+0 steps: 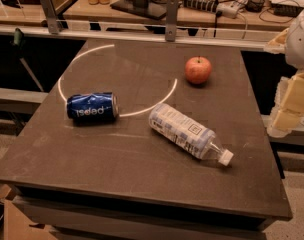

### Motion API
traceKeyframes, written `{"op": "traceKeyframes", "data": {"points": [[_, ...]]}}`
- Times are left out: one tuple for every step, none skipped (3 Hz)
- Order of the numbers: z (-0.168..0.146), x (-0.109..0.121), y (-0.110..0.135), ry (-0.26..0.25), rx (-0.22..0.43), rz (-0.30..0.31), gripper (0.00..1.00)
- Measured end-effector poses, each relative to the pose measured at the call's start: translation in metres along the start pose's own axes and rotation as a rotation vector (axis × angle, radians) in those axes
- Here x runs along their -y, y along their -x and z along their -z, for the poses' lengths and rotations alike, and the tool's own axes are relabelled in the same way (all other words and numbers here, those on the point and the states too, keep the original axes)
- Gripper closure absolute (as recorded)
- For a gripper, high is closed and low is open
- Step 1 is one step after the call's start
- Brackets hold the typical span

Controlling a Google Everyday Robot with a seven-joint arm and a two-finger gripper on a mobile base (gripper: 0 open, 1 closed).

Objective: Place pepsi can upright

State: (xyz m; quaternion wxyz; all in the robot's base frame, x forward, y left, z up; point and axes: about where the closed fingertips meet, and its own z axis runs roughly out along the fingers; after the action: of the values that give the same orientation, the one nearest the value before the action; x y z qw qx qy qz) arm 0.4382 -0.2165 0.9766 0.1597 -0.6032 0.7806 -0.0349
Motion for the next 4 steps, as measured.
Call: {"op": "traceKeyframes", "data": {"points": [[0.001,0.0,0.001,-0.005,0.0,0.0,0.0],[-0.007,-0.003,0.022,0.003,-0.012,-0.016,0.0],[-0.027,-0.011,0.075,0.031,-0.017,0.004,0.0],[-0.047,-0.009,0.12,0.037,-0.007,0.015,0.0]]}}
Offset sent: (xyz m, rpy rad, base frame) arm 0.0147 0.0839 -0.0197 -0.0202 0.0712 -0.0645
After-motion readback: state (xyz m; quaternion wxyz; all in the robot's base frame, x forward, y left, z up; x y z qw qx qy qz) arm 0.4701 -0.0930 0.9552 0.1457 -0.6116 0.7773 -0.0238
